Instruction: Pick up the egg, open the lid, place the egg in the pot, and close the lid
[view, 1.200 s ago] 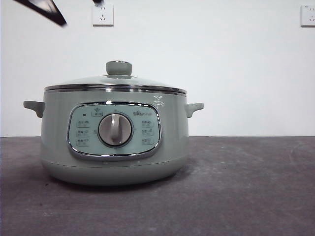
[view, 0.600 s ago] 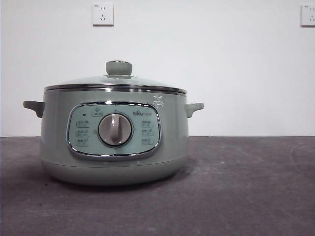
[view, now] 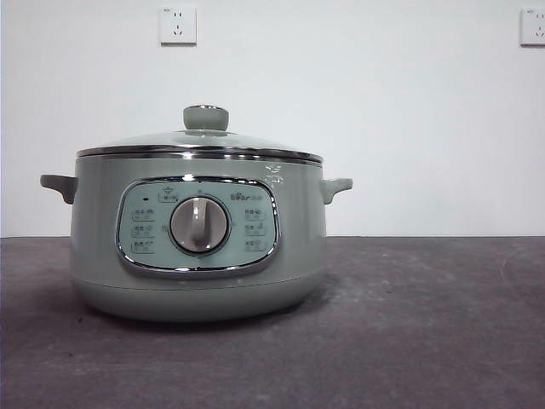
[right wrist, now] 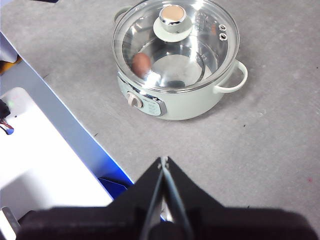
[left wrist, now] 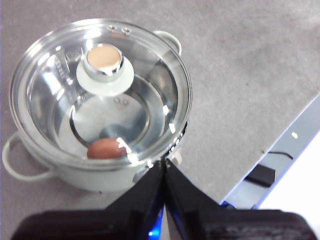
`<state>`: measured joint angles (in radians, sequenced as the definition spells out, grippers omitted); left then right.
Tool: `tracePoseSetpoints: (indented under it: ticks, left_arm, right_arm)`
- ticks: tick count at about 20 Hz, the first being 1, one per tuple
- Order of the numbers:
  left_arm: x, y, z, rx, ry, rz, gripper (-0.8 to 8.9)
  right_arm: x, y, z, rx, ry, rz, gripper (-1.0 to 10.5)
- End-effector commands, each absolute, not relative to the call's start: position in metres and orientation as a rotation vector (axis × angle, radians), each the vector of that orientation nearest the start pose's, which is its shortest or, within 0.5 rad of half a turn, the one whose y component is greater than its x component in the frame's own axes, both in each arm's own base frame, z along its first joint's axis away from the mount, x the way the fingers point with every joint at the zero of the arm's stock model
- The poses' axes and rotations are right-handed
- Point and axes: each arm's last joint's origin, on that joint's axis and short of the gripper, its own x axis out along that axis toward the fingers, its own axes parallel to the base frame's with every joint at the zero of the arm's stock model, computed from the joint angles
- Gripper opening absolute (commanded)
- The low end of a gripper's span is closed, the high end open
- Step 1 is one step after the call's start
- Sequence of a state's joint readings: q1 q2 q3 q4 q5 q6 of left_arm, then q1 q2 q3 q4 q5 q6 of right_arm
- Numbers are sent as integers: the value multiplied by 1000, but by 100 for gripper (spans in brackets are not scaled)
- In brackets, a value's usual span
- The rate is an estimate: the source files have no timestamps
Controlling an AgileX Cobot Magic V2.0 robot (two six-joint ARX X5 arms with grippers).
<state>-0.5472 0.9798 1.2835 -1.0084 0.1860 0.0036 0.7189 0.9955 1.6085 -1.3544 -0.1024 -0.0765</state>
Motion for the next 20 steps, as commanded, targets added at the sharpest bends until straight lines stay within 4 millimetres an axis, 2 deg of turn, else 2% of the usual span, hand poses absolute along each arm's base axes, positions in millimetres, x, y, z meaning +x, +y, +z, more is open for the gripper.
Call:
tracePoseSetpoints:
  ticks: [1,4,6,7,9,12,16,20]
  left_arm:
    - [137,-83,395,195,626,-644,-3]
    - [138,-56,411,177,377,-428,-4]
    - [129,-36,409,129,182,-310,-4]
    - [124,-28,402,117,102,-251,-3]
    - [112,-14,377,108,-13,-144,-3]
    - [100,-2,324,109,-86,-34,-4]
    - [96,4,251,96,-44,21,-4]
    - [97,5,205,77,23,34,-3]
  right_arm:
    - [82,76,449,-296,712,807,1]
    - [82,76,449,-296,712,807,1]
    - [82,75,449,-296,711,808,1]
    - [82,75,449,-296,711,808,1]
    - [82,75,449,-296,711,808,1]
    - [82,75,449,-296,711,808,1]
    - [82,75,449,-296,711,808,1]
    - [82,75,449,-296,711,808,1]
